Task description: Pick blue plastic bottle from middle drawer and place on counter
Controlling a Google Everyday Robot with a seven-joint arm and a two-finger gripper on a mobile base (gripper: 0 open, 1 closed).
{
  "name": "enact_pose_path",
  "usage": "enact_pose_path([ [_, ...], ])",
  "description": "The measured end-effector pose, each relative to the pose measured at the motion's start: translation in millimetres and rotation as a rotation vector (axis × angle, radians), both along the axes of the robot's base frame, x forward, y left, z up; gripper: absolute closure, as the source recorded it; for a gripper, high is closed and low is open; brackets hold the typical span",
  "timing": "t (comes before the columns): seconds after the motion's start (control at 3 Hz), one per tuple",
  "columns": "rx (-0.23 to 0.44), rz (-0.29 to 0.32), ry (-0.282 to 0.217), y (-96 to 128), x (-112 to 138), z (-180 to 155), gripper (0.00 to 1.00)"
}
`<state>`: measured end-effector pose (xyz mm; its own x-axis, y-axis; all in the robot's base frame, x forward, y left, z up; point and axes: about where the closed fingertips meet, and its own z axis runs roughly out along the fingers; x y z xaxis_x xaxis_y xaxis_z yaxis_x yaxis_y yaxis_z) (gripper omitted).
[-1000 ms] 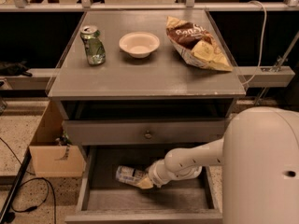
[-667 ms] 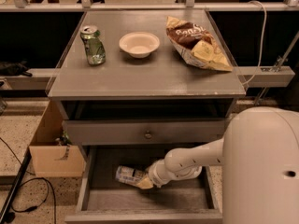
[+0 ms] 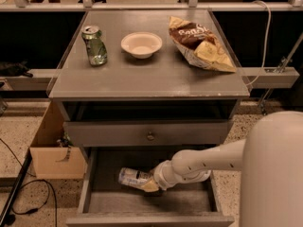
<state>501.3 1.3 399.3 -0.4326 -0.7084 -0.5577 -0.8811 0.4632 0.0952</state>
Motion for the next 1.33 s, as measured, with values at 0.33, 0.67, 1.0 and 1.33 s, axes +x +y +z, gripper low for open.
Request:
enact_pose_path([
  [0.33, 0.004, -0.014, -0.023, -19.0, -5.8, 20.9, 1.0],
  [0.67, -0.01, -0.001, -0.064, -37.5, -9.2, 52.7, 1.0],
  [1.0, -0.037, 0.005, -0.111, -68.6, -19.7, 100.6, 1.0],
  [1.33, -0.078, -0.003, -0.202, -118.7, -44.4, 190.0, 1.0],
])
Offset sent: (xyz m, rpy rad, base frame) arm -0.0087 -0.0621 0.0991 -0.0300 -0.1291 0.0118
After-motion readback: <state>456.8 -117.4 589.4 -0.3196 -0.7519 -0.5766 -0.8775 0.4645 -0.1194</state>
